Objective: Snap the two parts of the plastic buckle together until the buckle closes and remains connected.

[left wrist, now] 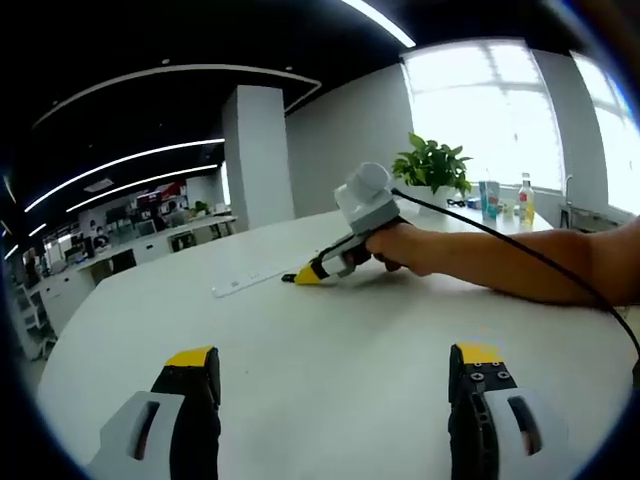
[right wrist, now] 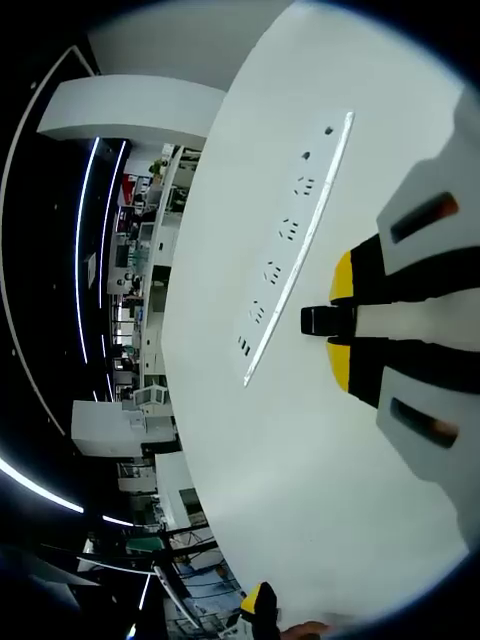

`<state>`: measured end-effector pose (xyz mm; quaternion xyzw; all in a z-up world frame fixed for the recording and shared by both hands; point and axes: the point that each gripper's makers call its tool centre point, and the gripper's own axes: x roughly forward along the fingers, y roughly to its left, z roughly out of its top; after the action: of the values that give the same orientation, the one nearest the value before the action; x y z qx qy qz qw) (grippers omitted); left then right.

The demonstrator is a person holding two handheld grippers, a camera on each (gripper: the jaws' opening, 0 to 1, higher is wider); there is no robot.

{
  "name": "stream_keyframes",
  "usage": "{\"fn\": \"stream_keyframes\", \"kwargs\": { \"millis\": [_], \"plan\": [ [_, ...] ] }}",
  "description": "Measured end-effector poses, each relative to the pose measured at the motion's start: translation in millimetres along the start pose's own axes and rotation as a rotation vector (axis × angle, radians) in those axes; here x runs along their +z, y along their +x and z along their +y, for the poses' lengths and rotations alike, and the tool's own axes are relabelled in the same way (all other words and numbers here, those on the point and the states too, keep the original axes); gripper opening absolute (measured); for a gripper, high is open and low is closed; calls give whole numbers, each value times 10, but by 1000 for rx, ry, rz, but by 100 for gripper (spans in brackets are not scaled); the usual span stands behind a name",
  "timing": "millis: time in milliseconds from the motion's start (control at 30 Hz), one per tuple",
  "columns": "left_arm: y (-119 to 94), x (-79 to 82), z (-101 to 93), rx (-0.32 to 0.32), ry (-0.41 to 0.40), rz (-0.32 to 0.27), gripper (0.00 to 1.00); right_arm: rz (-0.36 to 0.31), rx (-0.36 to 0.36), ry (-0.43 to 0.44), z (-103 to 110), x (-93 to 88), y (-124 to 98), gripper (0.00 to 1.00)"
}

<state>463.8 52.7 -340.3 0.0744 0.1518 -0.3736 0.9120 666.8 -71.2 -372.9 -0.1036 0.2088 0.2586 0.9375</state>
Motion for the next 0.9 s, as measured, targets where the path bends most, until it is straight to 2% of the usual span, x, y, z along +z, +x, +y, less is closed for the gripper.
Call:
{"fn": "stream_keyframes", "kwargs": {
  "millis": [200,400,467,567,700,733,767,900],
  "plan": [
    [1,3,-12,-22,-45,-5,99,-3,-5,-9,-13,11,6,10],
    [-7,36,7,-37,-42,-10,100,-64,-18,-52,-58,110,-23,12],
    [2,57,-23,-53,-40,-13,100,-97,-36,-71,-66,161,-40,24],
    [7,61,-46,-67,-44,-11,100,-108,-36,-86,-58,168,-26,44],
    [15,53,-21,-55,-27,-6,100,-164,-60,-147,-42,258,-7,88],
    [13,51,-17,-52,-23,-5,100,-177,-64,-154,-37,285,-15,94],
    [13,50,-7,-43,-17,-2,100,-183,-66,-155,-36,300,-19,100],
    [-13,62,26,-41,-21,-9,100,-194,-76,-160,-71,351,-30,100]
  ]
}}
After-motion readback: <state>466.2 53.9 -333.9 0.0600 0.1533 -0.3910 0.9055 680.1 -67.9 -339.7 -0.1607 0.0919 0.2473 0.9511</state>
